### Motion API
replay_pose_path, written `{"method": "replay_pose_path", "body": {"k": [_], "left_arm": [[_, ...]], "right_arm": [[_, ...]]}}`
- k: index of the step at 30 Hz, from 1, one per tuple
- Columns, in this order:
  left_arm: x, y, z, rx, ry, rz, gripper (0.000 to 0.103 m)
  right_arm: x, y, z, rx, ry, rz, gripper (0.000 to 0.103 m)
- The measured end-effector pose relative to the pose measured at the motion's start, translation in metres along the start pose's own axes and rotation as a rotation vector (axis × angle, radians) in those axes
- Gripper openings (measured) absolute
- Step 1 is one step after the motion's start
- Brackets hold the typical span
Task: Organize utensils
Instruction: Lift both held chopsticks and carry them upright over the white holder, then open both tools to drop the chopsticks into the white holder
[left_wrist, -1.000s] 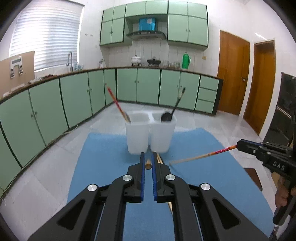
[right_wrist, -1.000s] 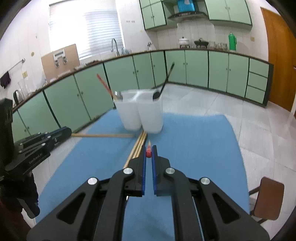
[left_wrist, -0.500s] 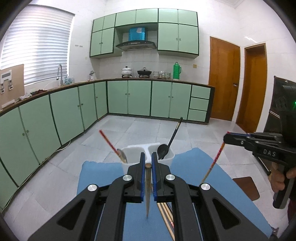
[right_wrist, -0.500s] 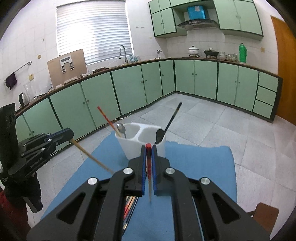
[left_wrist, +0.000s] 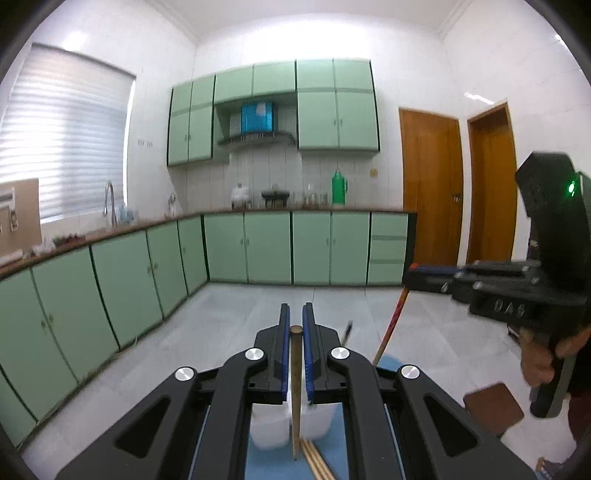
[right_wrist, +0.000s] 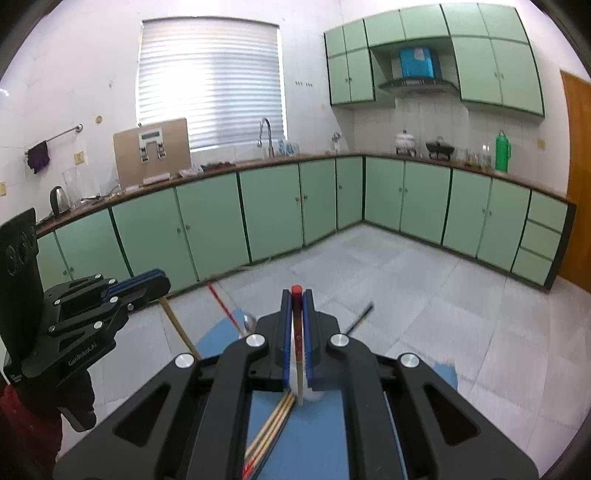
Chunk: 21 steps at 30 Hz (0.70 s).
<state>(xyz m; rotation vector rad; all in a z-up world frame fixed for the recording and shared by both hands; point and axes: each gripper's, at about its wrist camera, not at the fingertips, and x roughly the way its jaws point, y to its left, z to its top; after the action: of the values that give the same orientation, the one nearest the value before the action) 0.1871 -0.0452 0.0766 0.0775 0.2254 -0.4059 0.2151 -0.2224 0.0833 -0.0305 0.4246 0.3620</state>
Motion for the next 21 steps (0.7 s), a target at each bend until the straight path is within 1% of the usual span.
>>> {"method": "replay_pose_path", "body": {"k": [5, 8, 10, 13, 16, 21], "left_arm": [[0.009, 0.003, 0.033, 0.035, -0.095, 0.024, 0.006], [0.029, 0.010, 0.038, 0.024, -0.099, 0.025, 0.006], [0.042, 0.016, 0.034, 0.007, -0.086, 0.021, 0.006], [0.067, 0.026, 0.018, -0.013, -0.052, 0.033, 0.006], [0.083, 0.032, 0.003, -0.024, -0.035, 0.046, 0.006], [0.112, 0.046, -0.024, -0.068, 0.029, 0.046, 0.006]], "right_arm": [[0.008, -0.002, 0.033, -0.029, -0.043, -0.007, 0.005], [0.021, -0.007, 0.043, -0.029, -0.051, -0.014, 0.005], [0.034, -0.013, 0.043, -0.018, -0.047, -0.015, 0.005], [0.054, -0.020, 0.039, -0.004, -0.025, -0.024, 0.005], [0.070, -0.022, 0.029, 0.005, -0.007, -0.027, 0.005], [0.102, -0.024, 0.008, 0.028, 0.039, -0.034, 0.005]]}}
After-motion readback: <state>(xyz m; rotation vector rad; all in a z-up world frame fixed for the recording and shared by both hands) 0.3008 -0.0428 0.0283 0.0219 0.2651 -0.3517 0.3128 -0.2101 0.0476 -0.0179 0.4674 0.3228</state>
